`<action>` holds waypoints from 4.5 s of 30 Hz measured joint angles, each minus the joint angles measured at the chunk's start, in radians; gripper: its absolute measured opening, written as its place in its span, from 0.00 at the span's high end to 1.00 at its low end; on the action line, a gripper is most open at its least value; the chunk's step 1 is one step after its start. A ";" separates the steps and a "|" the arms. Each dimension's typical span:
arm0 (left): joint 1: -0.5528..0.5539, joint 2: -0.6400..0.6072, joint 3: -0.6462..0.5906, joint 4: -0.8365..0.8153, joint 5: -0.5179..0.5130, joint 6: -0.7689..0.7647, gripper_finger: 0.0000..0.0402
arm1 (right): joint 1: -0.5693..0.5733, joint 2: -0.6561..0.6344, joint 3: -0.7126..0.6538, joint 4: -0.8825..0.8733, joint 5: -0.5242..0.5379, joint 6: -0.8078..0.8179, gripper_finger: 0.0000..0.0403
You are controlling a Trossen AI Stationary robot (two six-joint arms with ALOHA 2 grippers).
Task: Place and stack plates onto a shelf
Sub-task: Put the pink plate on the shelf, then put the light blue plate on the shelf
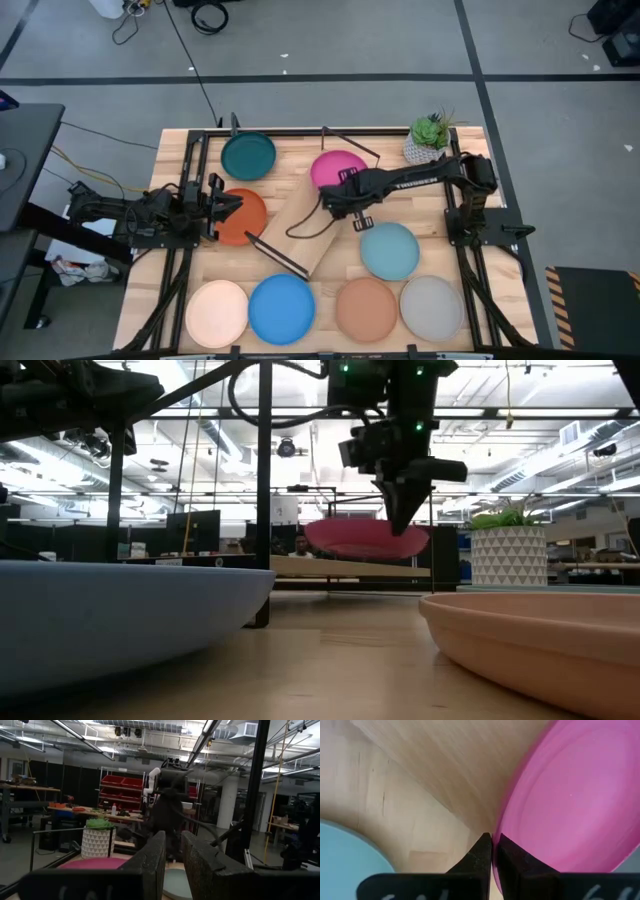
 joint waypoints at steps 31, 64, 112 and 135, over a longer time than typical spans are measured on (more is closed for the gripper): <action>0.000 0.000 0.000 0.000 0.000 0.002 0.83 | 0.061 -0.084 0.000 0.010 -0.055 0.149 0.69; 0.000 0.000 0.000 0.008 0.000 0.002 0.83 | 0.112 -0.119 -0.389 0.130 -0.152 0.184 0.69; 0.000 0.000 0.000 0.004 0.000 0.000 0.83 | -0.047 -0.025 0.265 -0.065 -0.170 0.356 0.97; 0.000 0.000 0.000 0.003 0.000 0.001 0.83 | -0.105 0.333 0.569 -0.011 -0.361 0.160 0.93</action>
